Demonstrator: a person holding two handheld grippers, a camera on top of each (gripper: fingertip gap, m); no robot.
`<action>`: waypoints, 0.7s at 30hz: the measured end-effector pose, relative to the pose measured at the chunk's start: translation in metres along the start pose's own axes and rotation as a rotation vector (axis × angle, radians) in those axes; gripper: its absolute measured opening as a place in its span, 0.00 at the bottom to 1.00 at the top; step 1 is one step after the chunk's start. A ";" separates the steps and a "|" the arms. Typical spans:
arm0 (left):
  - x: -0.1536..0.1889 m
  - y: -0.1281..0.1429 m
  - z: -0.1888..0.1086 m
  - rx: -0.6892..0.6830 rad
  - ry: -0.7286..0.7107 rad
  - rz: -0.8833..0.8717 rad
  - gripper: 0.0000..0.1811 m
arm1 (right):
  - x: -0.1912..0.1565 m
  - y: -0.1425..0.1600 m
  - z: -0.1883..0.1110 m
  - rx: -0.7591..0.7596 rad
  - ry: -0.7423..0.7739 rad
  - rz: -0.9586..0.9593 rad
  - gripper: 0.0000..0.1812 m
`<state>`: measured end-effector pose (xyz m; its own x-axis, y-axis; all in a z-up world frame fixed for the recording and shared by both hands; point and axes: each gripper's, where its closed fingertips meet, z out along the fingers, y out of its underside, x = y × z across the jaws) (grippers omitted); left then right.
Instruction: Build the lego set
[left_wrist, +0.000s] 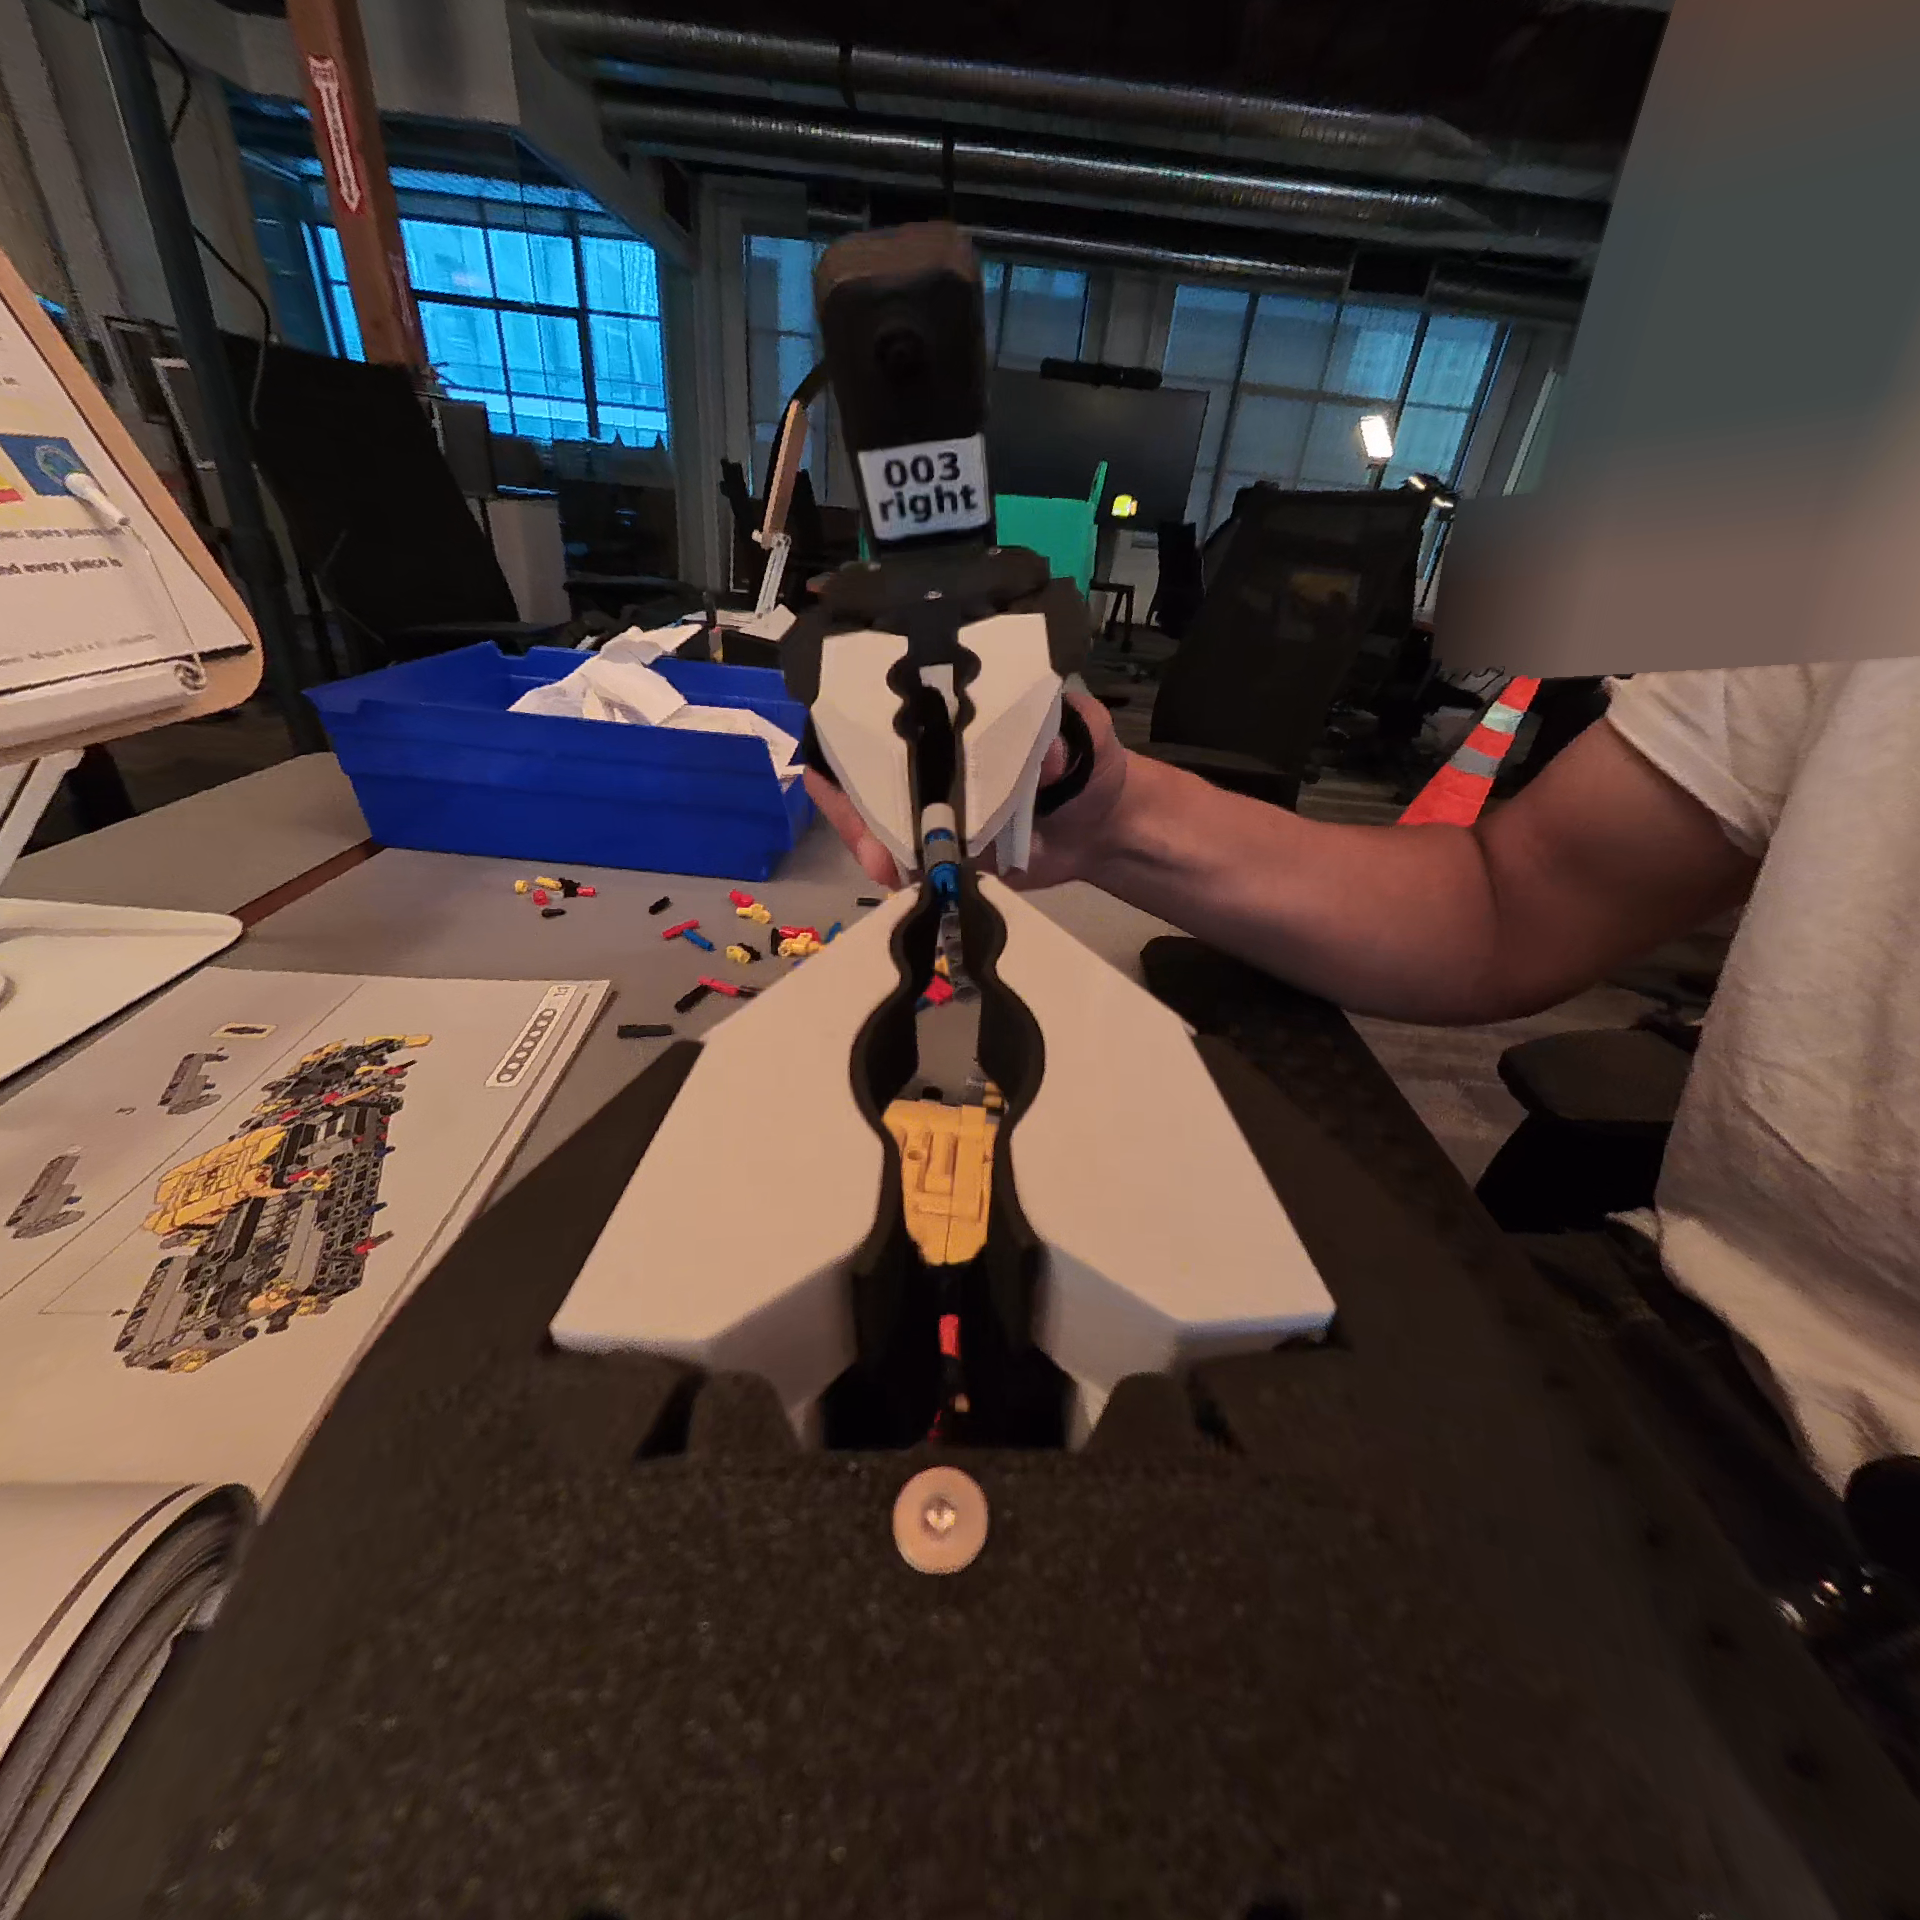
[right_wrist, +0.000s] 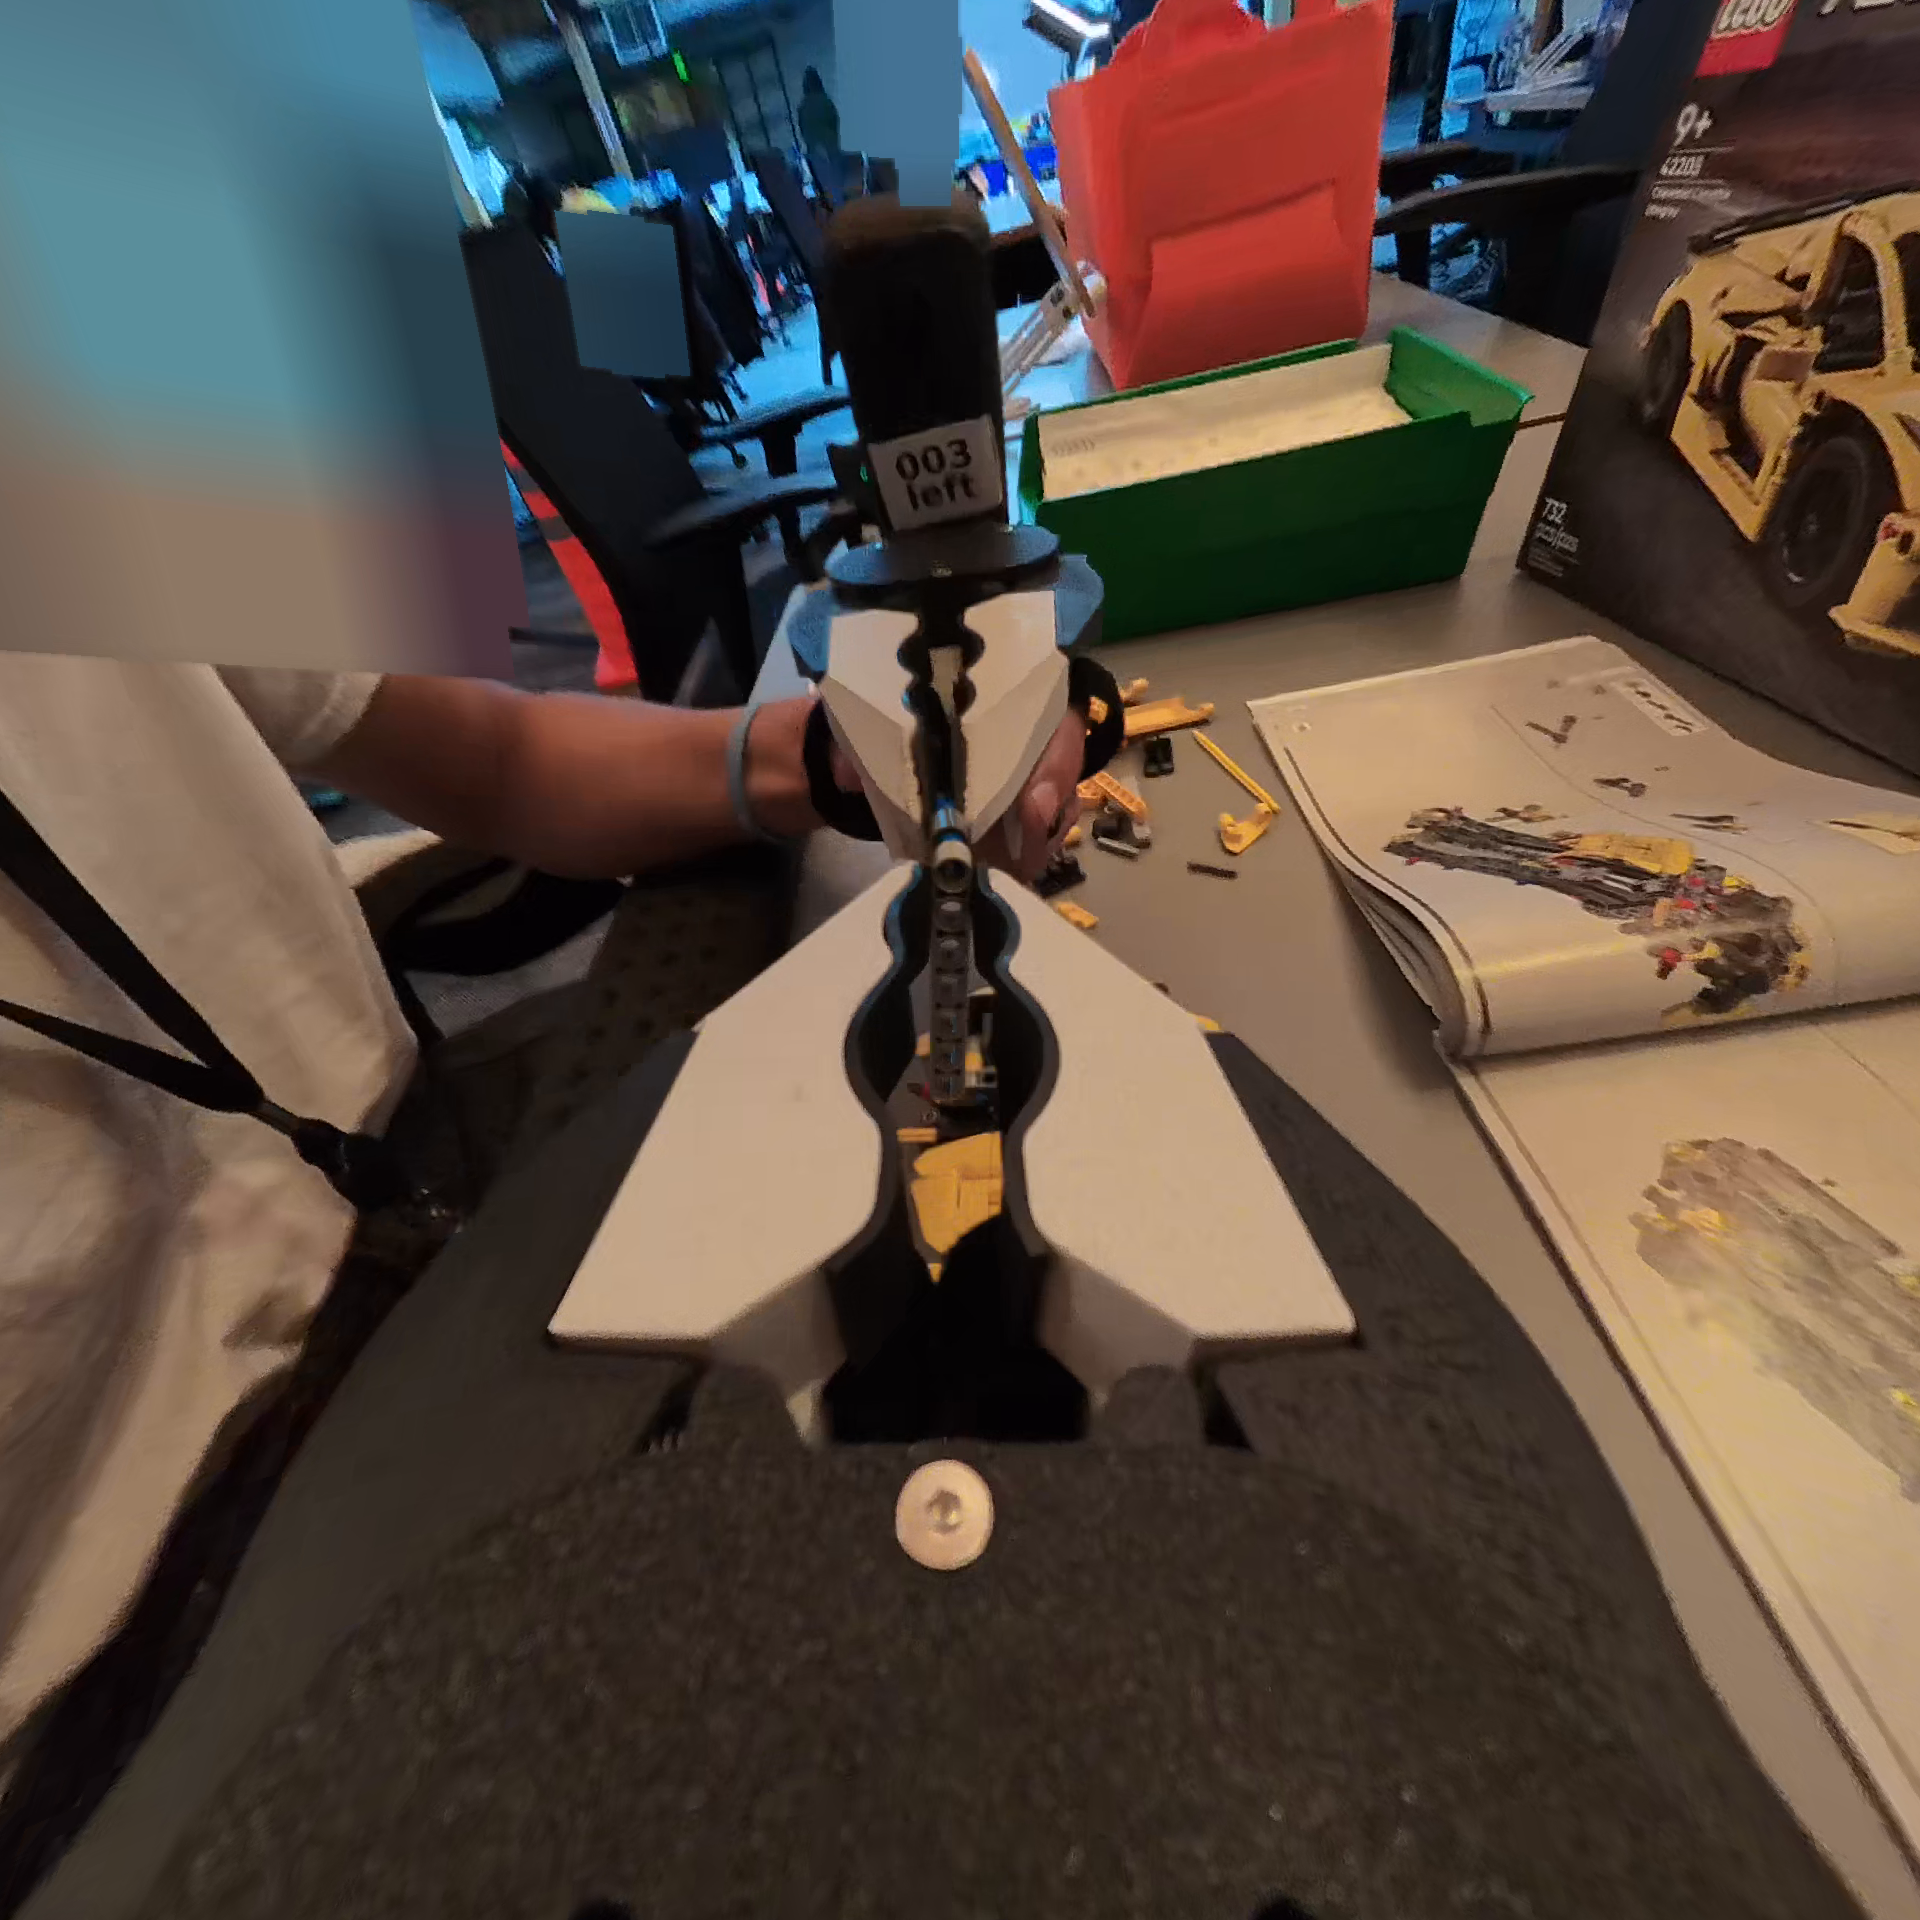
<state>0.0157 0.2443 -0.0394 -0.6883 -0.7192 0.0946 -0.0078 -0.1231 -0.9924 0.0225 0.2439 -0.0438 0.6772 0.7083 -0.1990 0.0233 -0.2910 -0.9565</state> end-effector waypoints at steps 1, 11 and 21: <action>0.001 0.001 0.000 -0.002 0.007 -0.006 0.02 | -0.001 0.000 0.000 -0.008 0.010 -0.025 0.03; 0.006 0.007 0.005 -0.002 0.060 -0.070 0.02 | -0.006 0.006 0.003 0.061 -0.037 -0.021 0.04; 0.012 0.021 0.014 -0.080 0.084 -0.063 0.02 | -0.011 0.020 -0.006 -0.242 0.048 -0.006 0.04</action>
<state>0.0172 0.2231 -0.0581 -0.7429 -0.6517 0.1531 -0.1080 -0.1090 -0.9882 0.0196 0.2262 -0.0595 0.7107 0.6806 -0.1778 0.1986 -0.4366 -0.8774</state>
